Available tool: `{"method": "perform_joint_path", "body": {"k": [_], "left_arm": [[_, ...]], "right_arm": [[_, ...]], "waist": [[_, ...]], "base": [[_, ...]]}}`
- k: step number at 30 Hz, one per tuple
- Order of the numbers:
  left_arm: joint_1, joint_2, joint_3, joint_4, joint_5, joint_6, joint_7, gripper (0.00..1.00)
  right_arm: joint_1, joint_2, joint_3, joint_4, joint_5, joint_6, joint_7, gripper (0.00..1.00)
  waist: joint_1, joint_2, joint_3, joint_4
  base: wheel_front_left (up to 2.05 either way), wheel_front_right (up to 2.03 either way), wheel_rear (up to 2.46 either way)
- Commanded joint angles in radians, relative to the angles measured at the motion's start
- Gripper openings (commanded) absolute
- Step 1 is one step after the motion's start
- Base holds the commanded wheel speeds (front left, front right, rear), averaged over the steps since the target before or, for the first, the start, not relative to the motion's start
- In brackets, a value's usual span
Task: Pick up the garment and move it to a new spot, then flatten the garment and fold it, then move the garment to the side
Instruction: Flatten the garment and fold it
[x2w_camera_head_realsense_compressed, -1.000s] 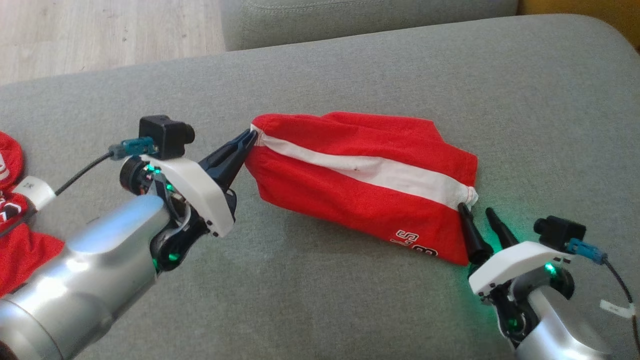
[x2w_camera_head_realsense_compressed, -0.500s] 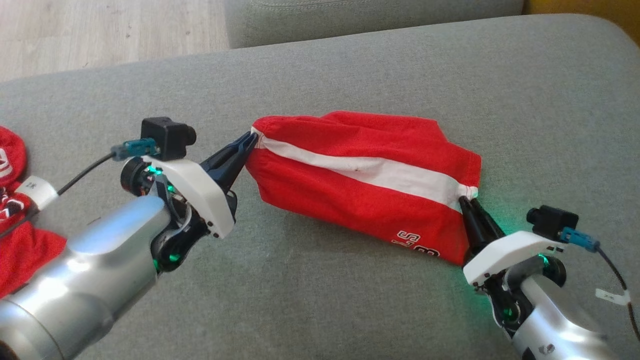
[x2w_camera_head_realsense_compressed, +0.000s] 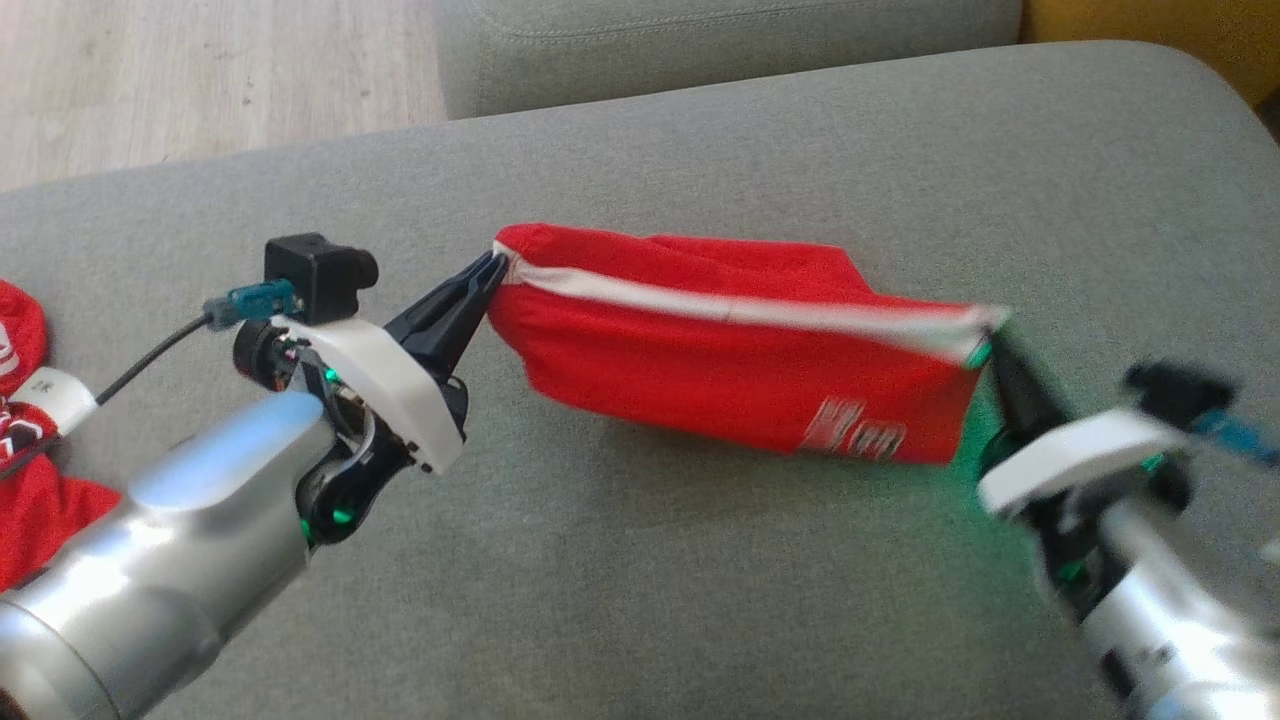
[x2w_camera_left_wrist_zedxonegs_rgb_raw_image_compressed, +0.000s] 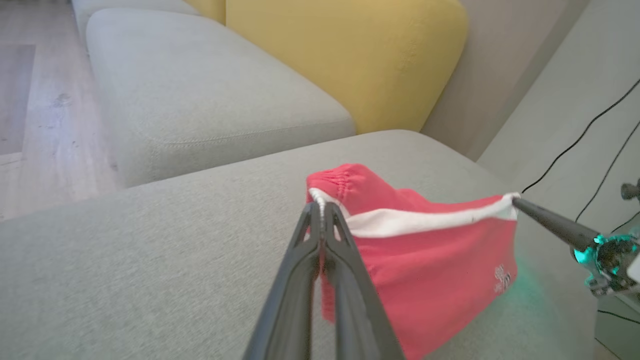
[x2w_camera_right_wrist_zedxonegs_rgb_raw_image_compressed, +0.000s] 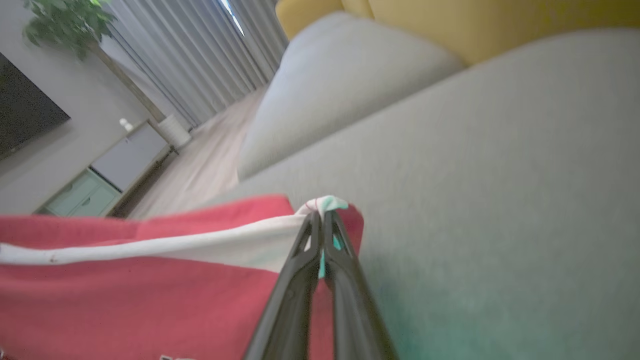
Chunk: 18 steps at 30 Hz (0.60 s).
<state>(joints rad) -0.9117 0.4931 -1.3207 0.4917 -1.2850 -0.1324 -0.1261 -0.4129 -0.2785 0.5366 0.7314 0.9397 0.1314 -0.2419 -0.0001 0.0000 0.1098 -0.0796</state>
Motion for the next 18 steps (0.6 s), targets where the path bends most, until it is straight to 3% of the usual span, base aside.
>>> {"method": "perform_joint_path", "body": {"k": [1, 6, 10, 18], "left_arm": [[-0.059, 0.039, 0.052, -0.025, -0.007, 0.002, -0.026, 0.0], [-0.16, 0.052, 0.085, -0.073, -0.007, 0.002, -0.056, 0.0], [-0.249, 0.045, 0.104, -0.076, 0.012, 0.002, -0.057, 0.0], [-0.528, -0.07, 0.139, 0.074, 0.077, 0.002, -0.067, 0.0]], "right_arm": [[-0.058, -0.053, -0.038, -0.086, -0.023, -0.001, -0.019, 0.0], [-0.115, -0.182, -0.172, -0.272, -0.113, -0.001, -0.02, 0.0], [-0.193, -0.236, -0.201, -0.323, -0.132, -0.001, -0.014, 0.0], [-0.558, -0.281, -0.187, -0.266, -0.174, -0.001, 0.045, 0.0]], "waist": [[0.0001, 0.0, -0.005, -0.006], [0.0001, 0.0, 0.006, -0.013], [0.0001, 0.0, 0.038, -0.012], [0.0001, 0.0, 0.182, -0.007]], "base": [[0.0, 0.0, 0.0], [0.0, 0.0, 0.0], [0.0, 0.0, 0.0], [0.0, 0.0, 0.0]]}}
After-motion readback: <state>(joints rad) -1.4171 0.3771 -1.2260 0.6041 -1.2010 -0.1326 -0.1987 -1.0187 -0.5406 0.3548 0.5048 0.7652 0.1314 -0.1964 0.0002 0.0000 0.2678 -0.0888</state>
